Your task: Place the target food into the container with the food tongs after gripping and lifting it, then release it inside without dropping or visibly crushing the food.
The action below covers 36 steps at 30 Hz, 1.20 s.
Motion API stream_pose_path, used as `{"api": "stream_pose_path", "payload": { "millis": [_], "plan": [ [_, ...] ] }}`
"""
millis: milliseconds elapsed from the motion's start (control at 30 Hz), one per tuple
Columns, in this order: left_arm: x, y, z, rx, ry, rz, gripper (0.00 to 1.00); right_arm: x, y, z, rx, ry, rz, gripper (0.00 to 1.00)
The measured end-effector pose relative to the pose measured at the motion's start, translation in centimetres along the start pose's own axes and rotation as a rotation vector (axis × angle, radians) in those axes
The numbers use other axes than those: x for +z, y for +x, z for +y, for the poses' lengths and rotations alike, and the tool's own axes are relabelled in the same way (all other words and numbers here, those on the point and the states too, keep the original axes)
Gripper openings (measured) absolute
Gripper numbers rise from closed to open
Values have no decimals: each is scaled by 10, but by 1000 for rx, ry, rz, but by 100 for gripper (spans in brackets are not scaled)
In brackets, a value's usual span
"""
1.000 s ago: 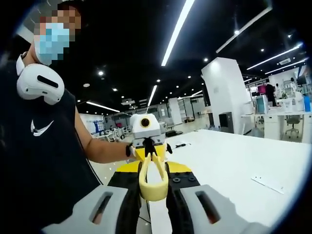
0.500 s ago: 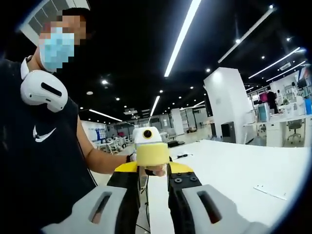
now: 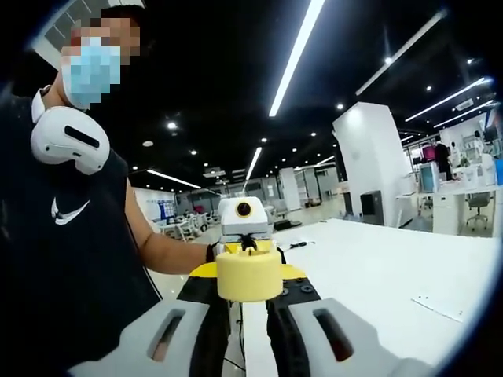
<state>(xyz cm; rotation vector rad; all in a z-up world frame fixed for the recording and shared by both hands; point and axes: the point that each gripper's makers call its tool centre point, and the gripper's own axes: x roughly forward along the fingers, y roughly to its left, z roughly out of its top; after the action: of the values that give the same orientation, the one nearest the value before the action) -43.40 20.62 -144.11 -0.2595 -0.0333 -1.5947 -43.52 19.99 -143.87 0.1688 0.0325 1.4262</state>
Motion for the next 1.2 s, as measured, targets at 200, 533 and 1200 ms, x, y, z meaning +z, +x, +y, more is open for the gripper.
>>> {"api": "stream_pose_path", "payload": {
  "millis": [200, 533, 1200],
  "plan": [
    [0, 3, 0, -9, -8, 5, 1, 0, 3, 3, 4, -32, -6, 15],
    [-5, 2, -2, -22, -25, 32, 2, -5, 5, 3, 8, -30, 21, 16],
    [-1, -3, 2, 6, 69, 29, 17, 5, -5, -2, -37, -22, -9, 18]
  ]
}}
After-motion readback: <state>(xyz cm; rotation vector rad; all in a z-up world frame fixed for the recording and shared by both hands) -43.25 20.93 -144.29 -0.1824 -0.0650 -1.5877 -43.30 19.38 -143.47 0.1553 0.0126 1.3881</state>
